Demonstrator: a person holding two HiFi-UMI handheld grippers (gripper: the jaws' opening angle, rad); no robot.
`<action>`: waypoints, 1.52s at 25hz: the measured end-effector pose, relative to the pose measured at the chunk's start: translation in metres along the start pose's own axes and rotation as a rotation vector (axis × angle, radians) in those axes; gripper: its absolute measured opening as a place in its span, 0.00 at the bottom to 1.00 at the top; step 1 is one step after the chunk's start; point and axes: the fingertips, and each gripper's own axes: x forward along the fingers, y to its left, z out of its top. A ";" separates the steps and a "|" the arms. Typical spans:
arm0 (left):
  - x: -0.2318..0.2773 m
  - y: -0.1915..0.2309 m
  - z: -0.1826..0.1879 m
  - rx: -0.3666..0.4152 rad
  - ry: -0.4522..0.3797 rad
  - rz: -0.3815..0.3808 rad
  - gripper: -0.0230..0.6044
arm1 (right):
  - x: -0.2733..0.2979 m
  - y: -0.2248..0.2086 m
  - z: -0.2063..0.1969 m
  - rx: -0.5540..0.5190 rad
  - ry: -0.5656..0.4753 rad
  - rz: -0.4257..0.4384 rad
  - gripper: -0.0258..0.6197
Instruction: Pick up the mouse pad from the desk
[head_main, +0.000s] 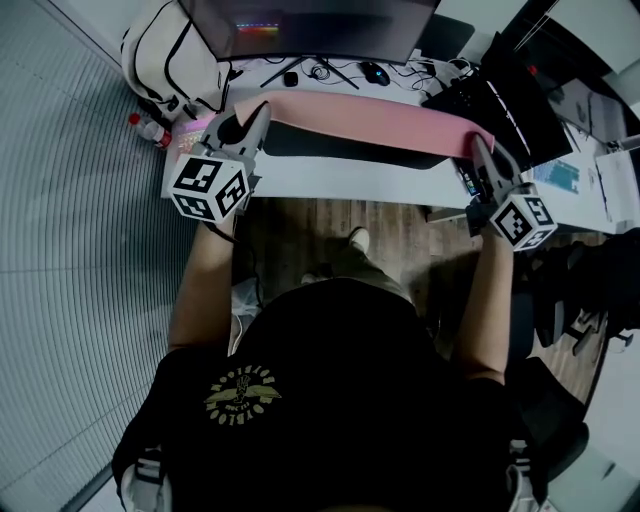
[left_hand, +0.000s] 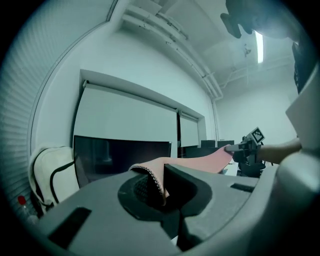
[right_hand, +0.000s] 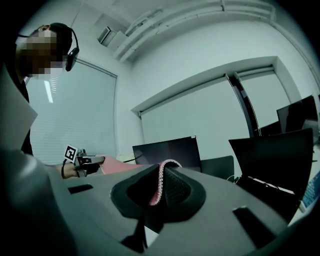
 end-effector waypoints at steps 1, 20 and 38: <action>-0.002 -0.001 0.009 0.007 -0.013 0.000 0.07 | -0.002 0.004 0.009 -0.016 -0.012 0.005 0.07; -0.045 0.007 0.120 0.092 -0.194 0.016 0.07 | -0.009 0.058 0.112 -0.165 -0.169 0.051 0.07; -0.070 0.013 0.129 0.096 -0.209 0.012 0.07 | -0.012 0.084 0.119 -0.175 -0.169 0.049 0.07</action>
